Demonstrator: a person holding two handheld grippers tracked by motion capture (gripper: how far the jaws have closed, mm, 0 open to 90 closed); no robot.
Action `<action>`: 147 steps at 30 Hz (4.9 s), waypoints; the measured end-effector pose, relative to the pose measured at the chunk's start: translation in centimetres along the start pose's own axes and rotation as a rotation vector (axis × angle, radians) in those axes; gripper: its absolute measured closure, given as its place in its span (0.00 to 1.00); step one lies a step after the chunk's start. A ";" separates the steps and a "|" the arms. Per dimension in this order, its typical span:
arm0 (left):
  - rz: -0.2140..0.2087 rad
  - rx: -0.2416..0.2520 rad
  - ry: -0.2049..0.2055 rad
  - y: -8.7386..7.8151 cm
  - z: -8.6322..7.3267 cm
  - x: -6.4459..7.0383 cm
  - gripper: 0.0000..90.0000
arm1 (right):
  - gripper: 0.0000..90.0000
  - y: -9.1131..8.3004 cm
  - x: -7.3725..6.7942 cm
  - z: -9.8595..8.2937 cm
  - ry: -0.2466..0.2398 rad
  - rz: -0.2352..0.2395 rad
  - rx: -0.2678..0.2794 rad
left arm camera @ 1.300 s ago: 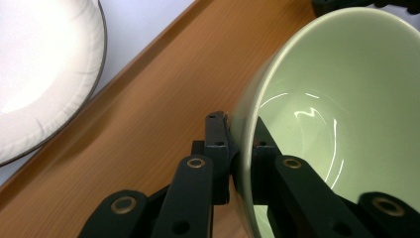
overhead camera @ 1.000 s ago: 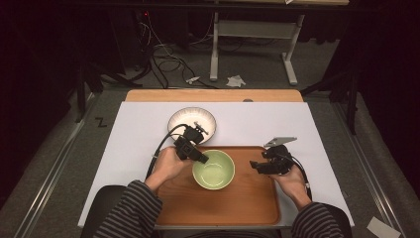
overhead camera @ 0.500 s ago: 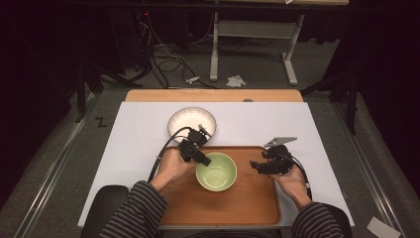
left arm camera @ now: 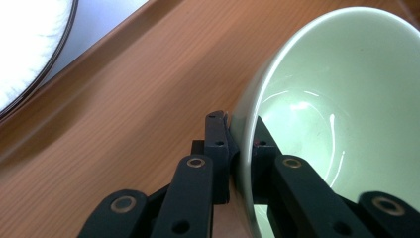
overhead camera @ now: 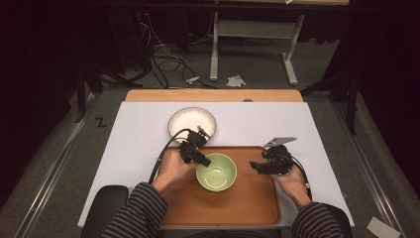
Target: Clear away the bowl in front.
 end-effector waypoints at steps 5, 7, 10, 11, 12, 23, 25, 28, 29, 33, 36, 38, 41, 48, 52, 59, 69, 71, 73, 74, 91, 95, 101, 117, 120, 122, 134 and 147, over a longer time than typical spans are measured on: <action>0.016 0.010 0.009 0.0 0.0 0.2 0.93 | 0.42 0.0 0.0 0.0 -0.003 -0.001 -0.003; 0.023 0.016 0.012 0.0 0.0 0.3 0.93 | 0.42 0.0 0.0 0.0 -0.004 -0.001 -0.003; 0.030 0.027 0.015 0.0 0.0 0.4 0.93 | 0.42 0.0 0.0 0.0 -0.002 -0.001 -0.004; 0.033 0.029 0.016 0.0 0.0 0.4 0.93 | 0.42 0.0 0.0 0.0 -0.002 -0.001 -0.004; 0.034 0.032 0.017 0.1 -0.1 0.4 0.93 | 0.42 0.0 0.0 0.0 -0.001 -0.001 -0.005; 0.047 0.049 0.014 0.4 -0.3 0.3 0.93 | 0.42 0.1 0.0 0.0 -0.008 -0.004 -0.005; 0.051 0.050 0.018 0.4 -0.4 0.4 0.92 | 0.42 0.1 -0.1 0.0 -0.007 -0.004 -0.003; 0.057 0.054 0.019 0.5 -0.4 0.4 0.92 | 0.42 0.0 -0.1 0.0 -0.007 -0.005 -0.004; 0.059 0.055 0.019 0.5 -0.4 0.5 0.92 | 0.42 0.0 -0.1 0.0 -0.006 -0.005 -0.005; 0.058 0.060 0.018 0.6 -0.3 0.5 0.89 | 0.42 0.1 -0.1 0.0 -0.007 -0.004 -0.006; 0.065 0.065 0.025 0.5 -0.3 0.6 0.86 | 0.42 0.0 0.0 0.0 -0.006 -0.001 -0.004; 0.071 0.075 0.022 0.4 -0.3 0.7 0.82 | 0.42 0.0 0.0 0.0 -0.004 -0.001 -0.005; 0.076 0.091 0.023 0.1 -0.3 0.8 0.72 | 0.42 0.1 -0.1 0.0 -0.011 0.006 -0.004; 0.076 0.145 0.023 -1.1 -0.4 1.0 0.62 | 0.42 0.1 0.0 0.0 -0.005 0.002 -0.004; 0.075 0.172 0.022 -1.9 -0.5 1.2 0.58 | 0.42 0.1 -0.1 0.0 -0.004 0.001 -0.003; 0.079 0.200 0.030 -3.1 -0.6 1.4 0.57 | 0.42 0.1 0.0 0.0 -0.003 -0.001 -0.003; 0.083 0.253 0.022 -5.1 -1.3 1.5 0.56 | 0.42 0.1 0.0 0.0 -0.001 0.002 -0.002; 0.085 0.263 0.019 -5.5 -1.5 1.5 0.56 | 0.42 0.1 0.0 0.0 0.000 0.002 -0.003; 0.088 0.273 0.015 -5.8 -1.7 1.4 0.55 | 0.42 0.1 0.0 0.0 0.000 0.002 -0.002; 0.094 0.272 0.018 -6.1 -1.8 1.3 0.55 | 0.42 0.1 0.0 0.0 -0.001 0.004 -0.003; 0.110 0.313 -0.034 -7.8 -3.6 0.5 0.55 | 0.42 0.1 0.0 0.0 -0.001 0.003 -0.002; 0.117 0.313 -0.042 -8.0 -4.1 0.0 0.55 | 0.42 0.1 -0.1 0.0 -0.001 0.000 -0.003; 0.123 0.315 -0.065 -8.1 -4.7 -0.5 0.54 | 0.42 0.1 -0.1 0.0 -0.001 0.004 -0.001; 0.127 0.352 -0.182 -6.5 -5.6 -1.7 0.54 | 0.42 0.0 -0.1 0.0 0.000 0.001 -0.005; 0.124 0.385 -0.228 -6.0 -5.5 -1.7 0.54 | 0.42 0.0 -0.1 0.0 -0.005 0.002 -0.004; 0.151 0.295 -0.138 -6.3 -6.0 -2.5 0.54 | 0.42 0.0 -0.1 0.0 -0.003 0.004 -0.006; 0.172 0.286 -0.158 -5.1 -6.1 -3.1 0.55 | 0.42 0.0 -0.1 0.0 -0.006 0.003 -0.004; 0.185 0.258 -0.167 -3.9 -6.1 -3.5 0.53 | 0.42 0.0 -0.1 0.0 -0.007 0.003 -0.006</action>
Point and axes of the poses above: each handheld gripper's, and its own axes: y roughly forward along the jaws, z roughly out of its top, x roughly to its right, the point moved 2 cm from there along y, roughly forward along the jaws, and after that the axes turned 5 degrees about -x, right-handed, at the moved point
